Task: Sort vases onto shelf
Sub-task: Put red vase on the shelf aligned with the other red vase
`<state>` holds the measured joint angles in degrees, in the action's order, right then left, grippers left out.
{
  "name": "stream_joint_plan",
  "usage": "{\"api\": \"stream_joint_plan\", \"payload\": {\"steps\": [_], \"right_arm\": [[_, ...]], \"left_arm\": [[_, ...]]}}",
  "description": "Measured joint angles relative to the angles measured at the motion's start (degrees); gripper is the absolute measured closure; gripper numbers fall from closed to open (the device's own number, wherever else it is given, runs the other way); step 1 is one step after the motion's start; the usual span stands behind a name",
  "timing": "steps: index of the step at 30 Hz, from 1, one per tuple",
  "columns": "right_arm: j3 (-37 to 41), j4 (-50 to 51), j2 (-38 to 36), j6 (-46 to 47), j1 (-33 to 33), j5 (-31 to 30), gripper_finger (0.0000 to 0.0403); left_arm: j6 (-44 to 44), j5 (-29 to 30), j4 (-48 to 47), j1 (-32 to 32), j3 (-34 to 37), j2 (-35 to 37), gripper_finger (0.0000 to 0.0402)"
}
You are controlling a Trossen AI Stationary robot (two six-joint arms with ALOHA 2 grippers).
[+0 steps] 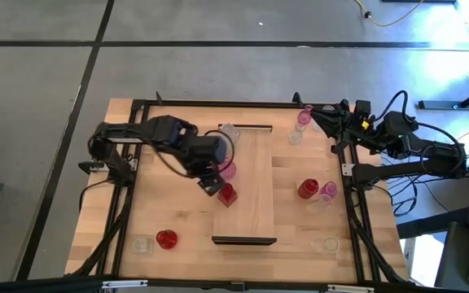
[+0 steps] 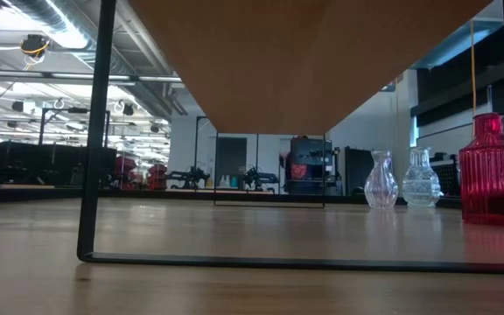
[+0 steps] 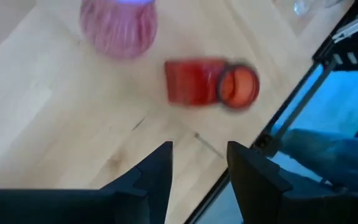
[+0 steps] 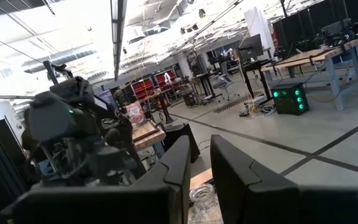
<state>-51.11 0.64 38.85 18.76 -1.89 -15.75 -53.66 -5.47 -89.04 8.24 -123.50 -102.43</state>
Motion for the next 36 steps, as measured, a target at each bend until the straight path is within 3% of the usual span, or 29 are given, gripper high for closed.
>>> {"api": "stream_joint_plan", "payload": {"steps": [9, 14, 29, 36], "right_arm": [[0.0, -0.1, 1.1, -2.5, 0.0, 0.3, 0.0349], [0.0, -0.3, 1.9, -2.6, 0.0, 0.4, 0.0349], [0.0, -0.6, 2.8, -2.6, 0.0, 1.9, 0.0349], [0.0, -0.8, 3.0, -2.7, 0.0, 1.9, 0.0349]], "left_arm": [[-3.9, 6.6, -0.9, 9.8, 0.1, 1.3, 0.0256], [-12.1, 6.4, -0.9, 15.6, 4.5, 1.4, 0.0256], [-41.3, -1.9, -1.1, 34.2, 16.5, 2.1, 0.0261], [-57.2, 2.1, 0.4, 39.6, 21.2, 3.3, 0.0284]]}}
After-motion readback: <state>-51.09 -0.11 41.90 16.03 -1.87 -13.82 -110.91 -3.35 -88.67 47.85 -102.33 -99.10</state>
